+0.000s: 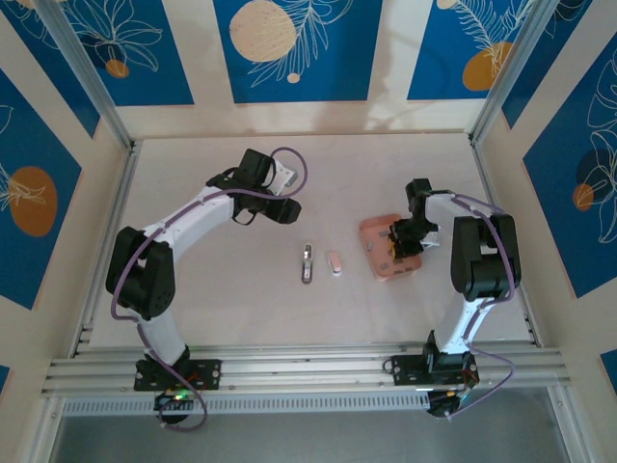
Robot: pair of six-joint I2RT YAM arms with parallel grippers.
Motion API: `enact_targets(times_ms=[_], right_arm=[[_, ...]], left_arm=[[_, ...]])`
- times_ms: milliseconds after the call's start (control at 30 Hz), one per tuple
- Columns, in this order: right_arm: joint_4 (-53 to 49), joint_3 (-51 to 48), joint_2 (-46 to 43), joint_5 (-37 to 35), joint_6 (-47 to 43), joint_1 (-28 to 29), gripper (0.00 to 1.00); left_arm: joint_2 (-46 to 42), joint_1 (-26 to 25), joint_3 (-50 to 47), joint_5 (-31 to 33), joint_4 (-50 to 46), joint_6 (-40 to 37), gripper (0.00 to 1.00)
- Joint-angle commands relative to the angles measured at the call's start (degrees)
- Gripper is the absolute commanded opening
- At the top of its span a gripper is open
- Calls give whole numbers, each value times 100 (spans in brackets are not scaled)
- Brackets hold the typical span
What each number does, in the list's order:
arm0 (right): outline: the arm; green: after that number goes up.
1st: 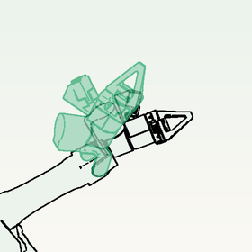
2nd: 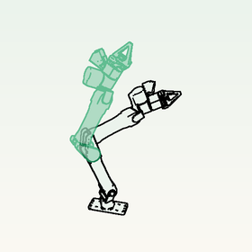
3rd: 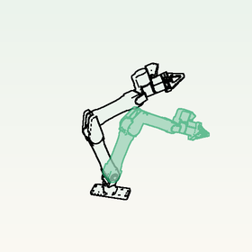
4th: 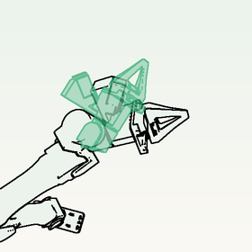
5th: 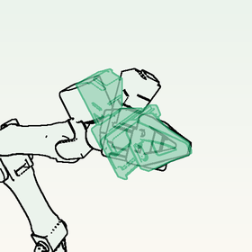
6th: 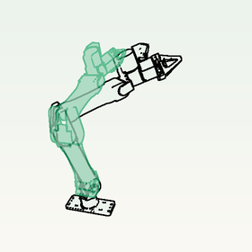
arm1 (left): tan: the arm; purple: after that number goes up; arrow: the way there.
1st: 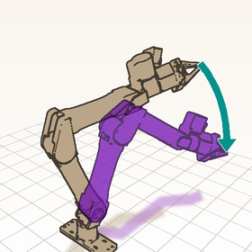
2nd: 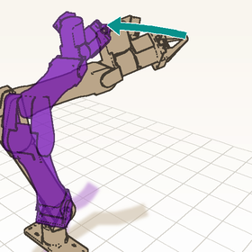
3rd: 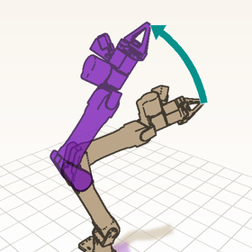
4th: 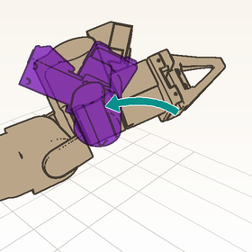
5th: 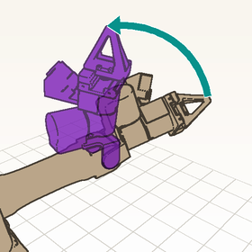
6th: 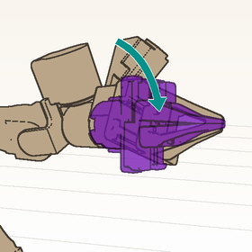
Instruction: Load the staples into the stapler
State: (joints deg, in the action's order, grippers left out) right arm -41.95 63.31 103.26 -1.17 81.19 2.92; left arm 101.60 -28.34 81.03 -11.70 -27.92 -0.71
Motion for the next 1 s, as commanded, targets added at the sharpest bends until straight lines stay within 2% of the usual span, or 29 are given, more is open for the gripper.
enact_targets(times_ms=[0, 367, 567, 700, 867, 967], right_arm=[[51, 84, -282, -137, -393, 13, 18], [144, 29, -1198, -151, -1882, 355, 17], [359, -261, -1990, -690, -2142, 1124, 18], [541, -551, -2488, -1296, -2306, 1813, 17], [399, -699, -2966, -1659, -2485, 2497, 17], [555, -917, -3240, -1791, -2670, 2821, 17]], left_arm=[[-245, 67, 119, 48, 21, 118, 69], [-818, 65, -757, 170, 1136, 1269, 69], [-1248, 88, -1138, 239, 1433, 1353, 70], [-1353, 116, -1617, 121, 2064, 1200, 70], [-1470, 123, -2036, -15, 2481, 1367, 70], [-1560, 120, -2415, 145, 2924, 1591, 70]])
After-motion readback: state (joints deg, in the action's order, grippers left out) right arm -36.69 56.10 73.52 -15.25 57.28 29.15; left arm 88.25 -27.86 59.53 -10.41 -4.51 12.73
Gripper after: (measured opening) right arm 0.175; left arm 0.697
